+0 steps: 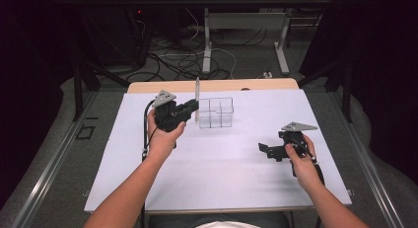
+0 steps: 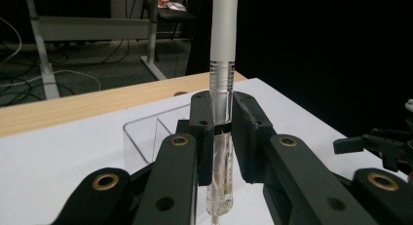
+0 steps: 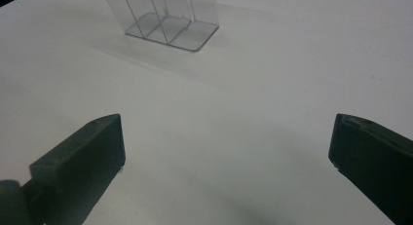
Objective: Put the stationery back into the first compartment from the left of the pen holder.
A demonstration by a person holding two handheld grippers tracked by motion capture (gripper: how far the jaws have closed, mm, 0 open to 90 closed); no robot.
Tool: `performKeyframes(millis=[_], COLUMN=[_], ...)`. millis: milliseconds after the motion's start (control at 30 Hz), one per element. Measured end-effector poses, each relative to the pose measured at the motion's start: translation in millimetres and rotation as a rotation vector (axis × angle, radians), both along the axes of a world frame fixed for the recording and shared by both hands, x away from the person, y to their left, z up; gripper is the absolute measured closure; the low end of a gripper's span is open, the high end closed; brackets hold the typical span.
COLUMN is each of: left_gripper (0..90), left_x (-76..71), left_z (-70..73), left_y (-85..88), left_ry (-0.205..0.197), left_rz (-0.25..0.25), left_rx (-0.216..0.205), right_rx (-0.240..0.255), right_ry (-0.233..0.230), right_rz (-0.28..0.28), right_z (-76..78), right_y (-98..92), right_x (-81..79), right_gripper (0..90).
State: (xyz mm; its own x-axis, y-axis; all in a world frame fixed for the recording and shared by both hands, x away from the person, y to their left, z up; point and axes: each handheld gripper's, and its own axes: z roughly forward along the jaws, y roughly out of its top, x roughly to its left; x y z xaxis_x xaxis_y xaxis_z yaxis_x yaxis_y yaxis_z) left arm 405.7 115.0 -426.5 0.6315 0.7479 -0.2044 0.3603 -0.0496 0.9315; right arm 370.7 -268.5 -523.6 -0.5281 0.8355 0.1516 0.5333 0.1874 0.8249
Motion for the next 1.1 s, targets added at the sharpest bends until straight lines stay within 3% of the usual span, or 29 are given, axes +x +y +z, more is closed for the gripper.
performKeyframes(millis=[67, 467, 933, 1100], left_gripper=[79.7, 79.7, 79.7, 79.7], left_x=[3.9, 25.7, 53.2, 60.8], left_z=[2.5, 7.8, -6.8, -13.1], left_y=[-4.6, -16.9, -25.3, -26.9], left_ry=[-0.005, -0.027, -0.029, -0.006], left_rz=[0.002, 0.046, 0.151, 0.191], left_rx=[0.009, 0.017, 0.028, 0.046], right_rx=[-0.005, 0.014, 0.027, 0.014], right_ry=[-0.013, 0.007, 0.030, 0.023], right_rz=[-0.009, -0.013, -0.006, 0.001], right_z=[-1.2, -5.3, -8.7, -9.3], right_y=[-0.8, -0.6, 2.1, 1.9], right_x=[0.5, -0.2, 1.2, 1.8], right_gripper=[0.0, 0.0, 0.0, 0.0])
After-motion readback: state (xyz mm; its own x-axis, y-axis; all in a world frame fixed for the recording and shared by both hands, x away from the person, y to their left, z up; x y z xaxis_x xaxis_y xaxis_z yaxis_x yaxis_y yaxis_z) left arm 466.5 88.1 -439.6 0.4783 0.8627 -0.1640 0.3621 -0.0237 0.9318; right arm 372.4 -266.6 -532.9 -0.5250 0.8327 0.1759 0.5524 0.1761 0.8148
